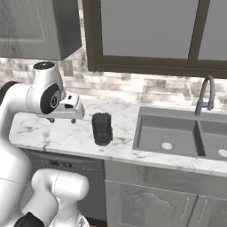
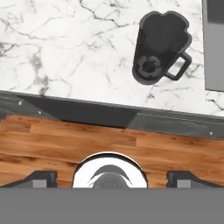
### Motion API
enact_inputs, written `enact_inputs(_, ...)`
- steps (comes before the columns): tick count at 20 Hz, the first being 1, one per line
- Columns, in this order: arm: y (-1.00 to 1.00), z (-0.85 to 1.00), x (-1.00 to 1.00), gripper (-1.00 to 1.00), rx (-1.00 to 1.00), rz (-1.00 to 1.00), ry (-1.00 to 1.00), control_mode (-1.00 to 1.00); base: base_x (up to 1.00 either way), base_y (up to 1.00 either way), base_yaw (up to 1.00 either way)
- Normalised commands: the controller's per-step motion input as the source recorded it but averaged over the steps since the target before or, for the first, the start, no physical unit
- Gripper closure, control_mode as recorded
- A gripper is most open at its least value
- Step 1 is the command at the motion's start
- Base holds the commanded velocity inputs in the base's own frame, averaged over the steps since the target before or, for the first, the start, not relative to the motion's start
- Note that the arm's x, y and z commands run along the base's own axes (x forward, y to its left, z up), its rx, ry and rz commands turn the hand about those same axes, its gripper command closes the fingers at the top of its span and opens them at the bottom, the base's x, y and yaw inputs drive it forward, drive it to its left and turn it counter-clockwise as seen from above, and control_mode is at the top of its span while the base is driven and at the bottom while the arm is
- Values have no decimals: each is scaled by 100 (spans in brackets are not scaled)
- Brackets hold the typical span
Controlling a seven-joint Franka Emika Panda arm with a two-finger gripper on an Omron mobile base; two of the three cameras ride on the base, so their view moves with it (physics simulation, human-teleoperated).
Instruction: Turn on the sink faucet and place the jug under the water for a few seconds to fill it up.
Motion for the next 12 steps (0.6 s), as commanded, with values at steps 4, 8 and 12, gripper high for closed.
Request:
enact_inputs(4,0,0,0,-100,0,0,0,100,0,-84,0)
enact_inputs(8,0,0,0,-100,0,0,0,100,9,-97,0)
enact_inputs(12,0,0,0,-100,0,0,0,100,15,-100,0)
